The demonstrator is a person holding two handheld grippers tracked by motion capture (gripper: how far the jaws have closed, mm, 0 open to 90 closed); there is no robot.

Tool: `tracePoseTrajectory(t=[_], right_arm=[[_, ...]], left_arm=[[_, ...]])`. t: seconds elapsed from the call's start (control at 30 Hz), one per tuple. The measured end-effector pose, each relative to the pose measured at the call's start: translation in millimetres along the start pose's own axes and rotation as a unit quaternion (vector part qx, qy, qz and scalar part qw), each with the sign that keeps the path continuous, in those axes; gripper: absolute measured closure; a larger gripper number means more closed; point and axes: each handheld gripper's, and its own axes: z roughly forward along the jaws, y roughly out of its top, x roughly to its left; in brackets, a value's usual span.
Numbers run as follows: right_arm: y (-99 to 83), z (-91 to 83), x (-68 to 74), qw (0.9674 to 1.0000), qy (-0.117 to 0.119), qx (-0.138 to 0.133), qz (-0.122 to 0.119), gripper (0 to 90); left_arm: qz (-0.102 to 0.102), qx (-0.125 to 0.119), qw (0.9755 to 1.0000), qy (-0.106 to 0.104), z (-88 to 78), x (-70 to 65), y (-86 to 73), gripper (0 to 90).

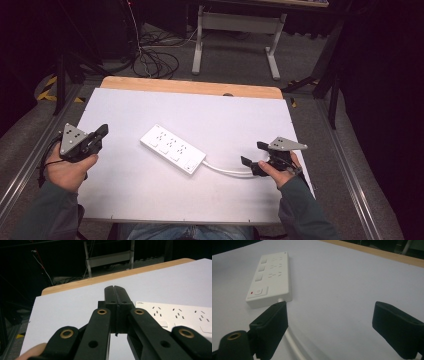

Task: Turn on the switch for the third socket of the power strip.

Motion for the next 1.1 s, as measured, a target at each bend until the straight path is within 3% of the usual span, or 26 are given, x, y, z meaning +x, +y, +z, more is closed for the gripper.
tracePoseTrajectory(t=[1.1], right_arm=[[-0.1, 1.3, 0.7, 1.0, 0.002, 0.001, -0.002, 13.8]], left_arm=[[0.033, 0.032, 0.9984, -0.033, 23.8, -17.1, 4.1, 90.0]])
